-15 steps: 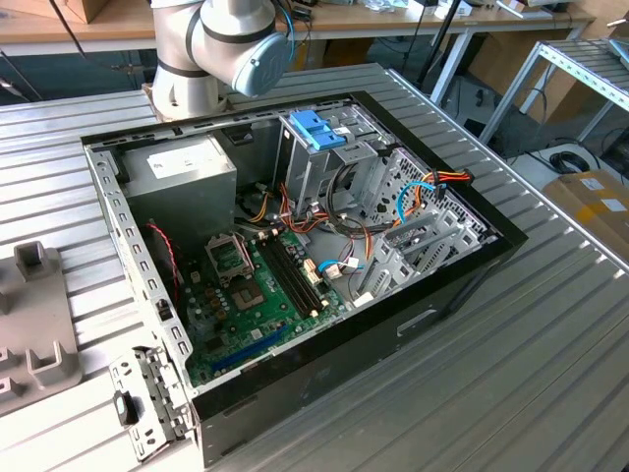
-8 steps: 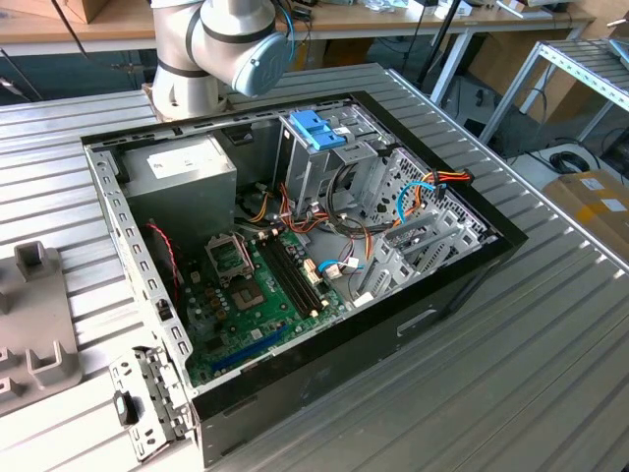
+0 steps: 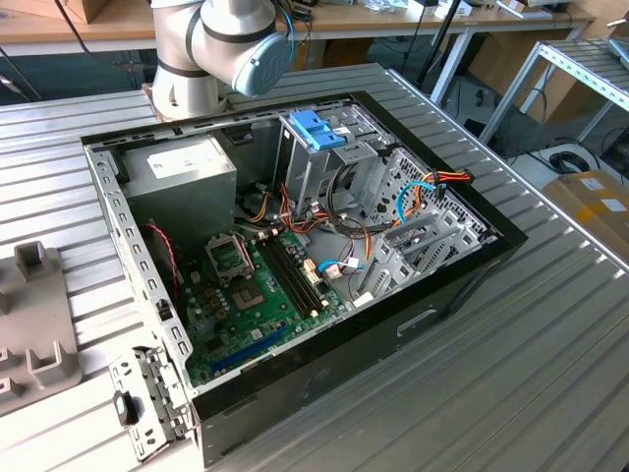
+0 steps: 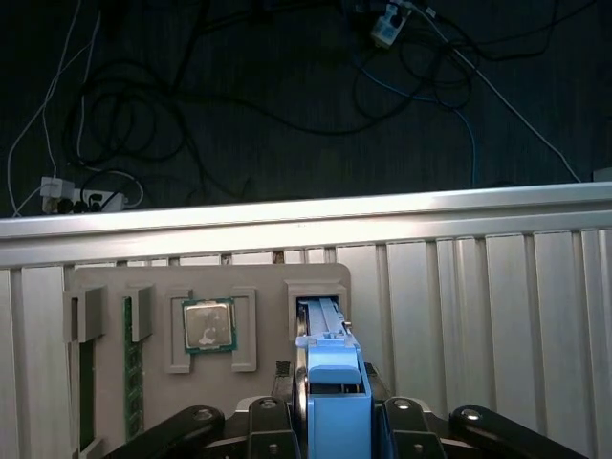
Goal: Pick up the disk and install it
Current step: 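Pick up the disk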
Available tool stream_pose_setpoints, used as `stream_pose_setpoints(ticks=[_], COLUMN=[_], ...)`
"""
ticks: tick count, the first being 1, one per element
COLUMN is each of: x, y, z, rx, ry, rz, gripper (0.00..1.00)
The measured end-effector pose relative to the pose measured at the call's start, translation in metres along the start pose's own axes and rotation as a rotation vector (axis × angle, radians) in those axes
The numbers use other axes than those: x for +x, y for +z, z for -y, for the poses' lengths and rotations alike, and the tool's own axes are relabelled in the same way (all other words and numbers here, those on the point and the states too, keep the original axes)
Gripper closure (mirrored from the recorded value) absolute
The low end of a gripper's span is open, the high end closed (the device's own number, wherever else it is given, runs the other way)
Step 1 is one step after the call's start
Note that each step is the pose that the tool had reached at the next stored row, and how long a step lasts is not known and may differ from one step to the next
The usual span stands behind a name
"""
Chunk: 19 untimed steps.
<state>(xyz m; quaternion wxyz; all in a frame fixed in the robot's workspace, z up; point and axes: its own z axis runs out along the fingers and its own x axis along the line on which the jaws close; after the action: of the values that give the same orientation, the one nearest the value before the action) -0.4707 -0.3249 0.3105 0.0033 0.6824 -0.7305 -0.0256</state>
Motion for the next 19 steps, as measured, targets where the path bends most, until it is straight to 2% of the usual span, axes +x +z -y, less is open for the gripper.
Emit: stream_pose_setpoints(ticks=[7, 19], x=[-0.0002, -0.0069], y=[-0.0041, -0.0062], z=[-0.0001, -0.0007], rx=[0.0000, -0.0001], ry=[0.000, 0.000], rz=[0.0000, 0.0000], gripper=[0.63, 0.63])
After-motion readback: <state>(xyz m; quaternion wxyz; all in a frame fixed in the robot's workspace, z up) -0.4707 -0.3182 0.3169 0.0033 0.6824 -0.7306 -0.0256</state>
